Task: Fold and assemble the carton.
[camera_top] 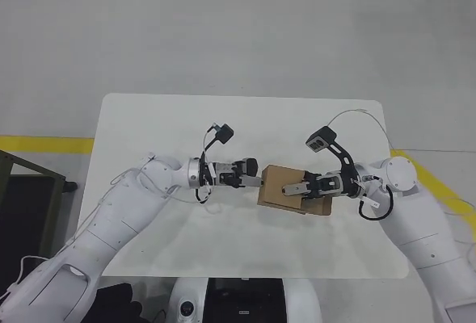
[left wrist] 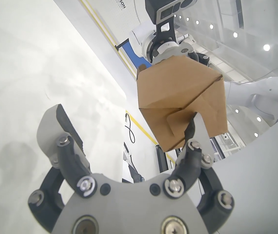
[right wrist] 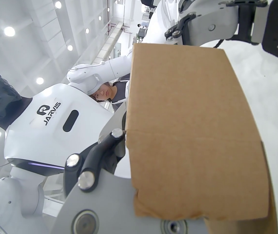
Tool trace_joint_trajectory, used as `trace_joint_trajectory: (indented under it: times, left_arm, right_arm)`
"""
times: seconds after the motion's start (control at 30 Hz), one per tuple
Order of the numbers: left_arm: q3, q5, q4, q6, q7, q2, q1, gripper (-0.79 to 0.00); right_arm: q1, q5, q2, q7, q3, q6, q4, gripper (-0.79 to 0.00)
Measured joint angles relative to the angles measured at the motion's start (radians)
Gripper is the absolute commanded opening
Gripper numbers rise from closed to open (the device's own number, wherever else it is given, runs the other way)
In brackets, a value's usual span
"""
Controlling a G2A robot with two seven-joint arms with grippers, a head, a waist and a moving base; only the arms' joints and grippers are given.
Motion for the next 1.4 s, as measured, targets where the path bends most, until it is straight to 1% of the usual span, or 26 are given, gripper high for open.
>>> trace_joint_trajectory:
  times: [0.7, 1.4]
  left_arm:
    - [0.023, -0.020, 0.026, -0.022, -0.009, -0.023, -0.025, 0.000]
    - [0.019, -0.026, 0.039, -0.034, -0.024, -0.032, -0.027, 0.000]
  right_arm:
    - [0.017, 0.024, -0.019, 0.026, -0.033, 0.026, 0.012, -0.785]
    - [0.022, 0.027, -0.029, 0.036, -0.033, 0.036, 0.029, -0.785]
